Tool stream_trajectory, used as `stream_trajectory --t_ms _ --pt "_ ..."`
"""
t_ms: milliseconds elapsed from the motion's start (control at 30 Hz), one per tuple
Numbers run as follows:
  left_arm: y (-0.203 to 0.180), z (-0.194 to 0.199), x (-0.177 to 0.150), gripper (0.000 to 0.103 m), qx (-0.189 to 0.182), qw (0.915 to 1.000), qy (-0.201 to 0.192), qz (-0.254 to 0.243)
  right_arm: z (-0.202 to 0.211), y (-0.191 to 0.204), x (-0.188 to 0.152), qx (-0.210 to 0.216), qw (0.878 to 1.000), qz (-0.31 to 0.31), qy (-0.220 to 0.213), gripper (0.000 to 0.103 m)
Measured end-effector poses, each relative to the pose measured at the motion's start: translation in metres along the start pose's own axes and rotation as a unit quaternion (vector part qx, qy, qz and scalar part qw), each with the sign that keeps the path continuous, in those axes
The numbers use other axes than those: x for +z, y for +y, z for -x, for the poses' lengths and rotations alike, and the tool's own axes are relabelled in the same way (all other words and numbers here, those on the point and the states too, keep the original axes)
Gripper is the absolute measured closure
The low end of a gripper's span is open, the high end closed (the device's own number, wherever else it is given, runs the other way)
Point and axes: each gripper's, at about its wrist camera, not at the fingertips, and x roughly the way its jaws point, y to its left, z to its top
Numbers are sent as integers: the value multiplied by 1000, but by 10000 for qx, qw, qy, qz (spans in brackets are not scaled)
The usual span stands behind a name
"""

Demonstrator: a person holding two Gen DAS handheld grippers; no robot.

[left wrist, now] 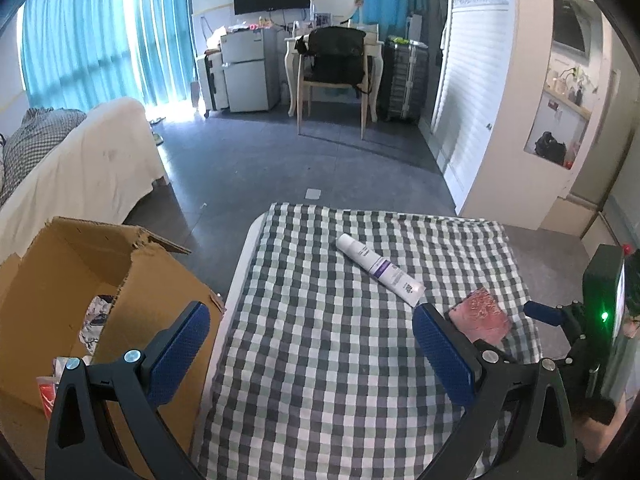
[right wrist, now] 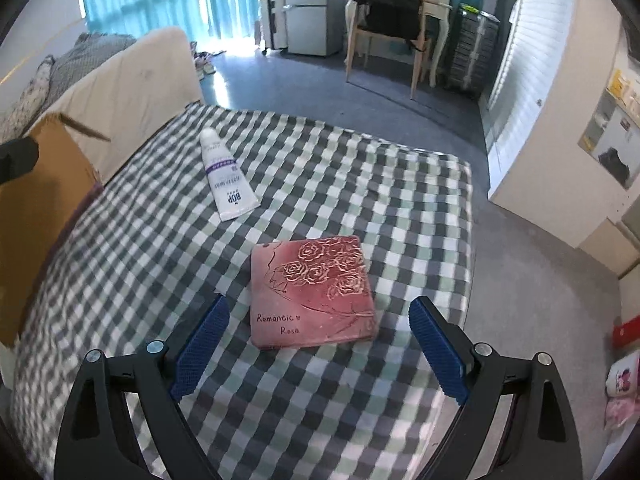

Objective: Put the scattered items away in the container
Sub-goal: 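Grasp the pink Romantic Rose tin with the right tool, then grasp the white cream tube with the left tool while the right tool holds the tin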

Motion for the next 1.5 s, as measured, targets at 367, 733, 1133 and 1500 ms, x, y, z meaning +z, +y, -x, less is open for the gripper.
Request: stream_trajectory --t_ms 367,733,1133,1500 --pt "-3 -18 -6 0 10 9999 144 -16 -28 2 -1 99 9998 144 54 11" --pt "-11 -20 -6 0 -28 9999 159 -48 -30 -12 11 189 9996 -187 -75 31" --pt "-47 -52 9 0 -91 9996 253 -49 13 -16 -2 189 9983 -267 -478 31" --pt "-68 -130 20 10 64 9966 713 412 28 -20 -10 243 9976 -166 -621 31"
